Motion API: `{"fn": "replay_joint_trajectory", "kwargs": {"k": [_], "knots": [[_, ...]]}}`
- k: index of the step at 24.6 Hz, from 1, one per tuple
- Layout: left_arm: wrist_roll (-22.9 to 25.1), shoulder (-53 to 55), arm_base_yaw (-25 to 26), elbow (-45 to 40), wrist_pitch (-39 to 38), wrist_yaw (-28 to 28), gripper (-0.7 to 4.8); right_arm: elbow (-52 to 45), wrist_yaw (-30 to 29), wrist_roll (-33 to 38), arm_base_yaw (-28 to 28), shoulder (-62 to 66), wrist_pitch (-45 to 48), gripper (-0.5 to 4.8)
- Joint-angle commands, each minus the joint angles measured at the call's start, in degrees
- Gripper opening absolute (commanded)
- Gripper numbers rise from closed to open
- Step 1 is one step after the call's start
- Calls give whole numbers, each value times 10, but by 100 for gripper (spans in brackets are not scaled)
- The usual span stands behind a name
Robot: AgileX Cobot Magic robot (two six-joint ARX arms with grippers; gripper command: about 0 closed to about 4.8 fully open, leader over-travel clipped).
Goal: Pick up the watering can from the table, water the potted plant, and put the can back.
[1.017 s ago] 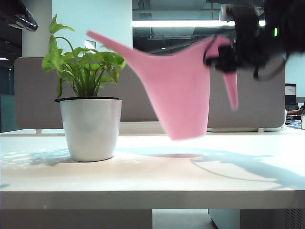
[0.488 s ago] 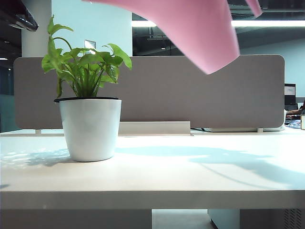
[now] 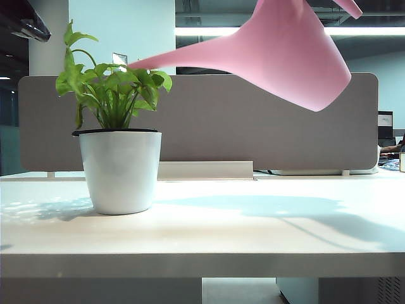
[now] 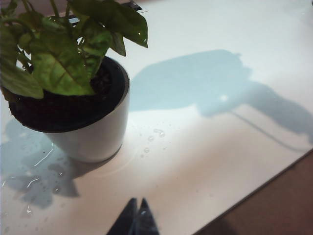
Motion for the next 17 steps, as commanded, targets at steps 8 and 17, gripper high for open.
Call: {"fn": "replay_joint_trajectory", "kwargs": {"k": [8, 17], "knots": [[3, -1, 1, 3, 7, 0, 3, 9, -12, -120, 27, -6, 45, -6], [3, -1, 1, 3, 7, 0, 3, 8, 18, 12, 27, -5, 20, -6]]}}
